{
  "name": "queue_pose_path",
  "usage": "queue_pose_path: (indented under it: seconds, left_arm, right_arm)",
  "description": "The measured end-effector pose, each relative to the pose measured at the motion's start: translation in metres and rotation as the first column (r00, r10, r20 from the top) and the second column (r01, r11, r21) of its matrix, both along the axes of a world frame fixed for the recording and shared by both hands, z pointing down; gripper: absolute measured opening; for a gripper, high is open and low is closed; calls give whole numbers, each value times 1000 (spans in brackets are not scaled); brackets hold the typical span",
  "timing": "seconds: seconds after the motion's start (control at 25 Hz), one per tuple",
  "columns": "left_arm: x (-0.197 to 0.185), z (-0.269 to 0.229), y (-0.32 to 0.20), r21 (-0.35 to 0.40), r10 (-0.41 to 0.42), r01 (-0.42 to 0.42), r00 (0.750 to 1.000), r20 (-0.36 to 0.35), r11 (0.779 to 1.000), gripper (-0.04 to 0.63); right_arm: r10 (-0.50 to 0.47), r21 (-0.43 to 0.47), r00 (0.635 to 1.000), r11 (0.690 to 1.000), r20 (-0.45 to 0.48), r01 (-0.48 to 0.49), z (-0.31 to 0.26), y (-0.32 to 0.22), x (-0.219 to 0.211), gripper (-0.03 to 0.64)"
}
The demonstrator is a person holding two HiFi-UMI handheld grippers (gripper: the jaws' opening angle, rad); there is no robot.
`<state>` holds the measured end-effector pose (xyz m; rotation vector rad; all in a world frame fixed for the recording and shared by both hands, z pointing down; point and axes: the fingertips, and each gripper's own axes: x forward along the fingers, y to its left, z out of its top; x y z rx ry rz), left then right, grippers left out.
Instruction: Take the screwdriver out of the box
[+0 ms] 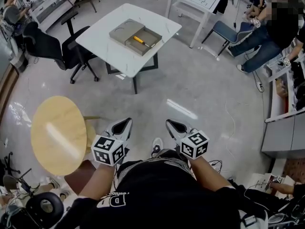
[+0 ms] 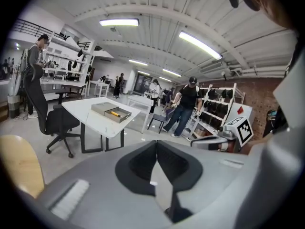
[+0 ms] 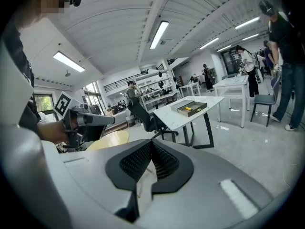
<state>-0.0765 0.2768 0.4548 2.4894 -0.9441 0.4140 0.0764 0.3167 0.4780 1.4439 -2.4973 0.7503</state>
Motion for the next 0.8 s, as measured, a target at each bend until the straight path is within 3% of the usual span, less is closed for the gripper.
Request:
queue_pose_path:
  seconds: [0.44,0.8]
  left_arm:
    - [67,3,-53,-9,-18,18,999,40,1000,60]
    - [85,4,-79,-2,-56,56,996,69,998,60]
  right_arm:
    - [-49,-36,998,998,38,51,11,-53,57,0]
    - [-56,-40,996,997,62,59,19,-81,87,0]
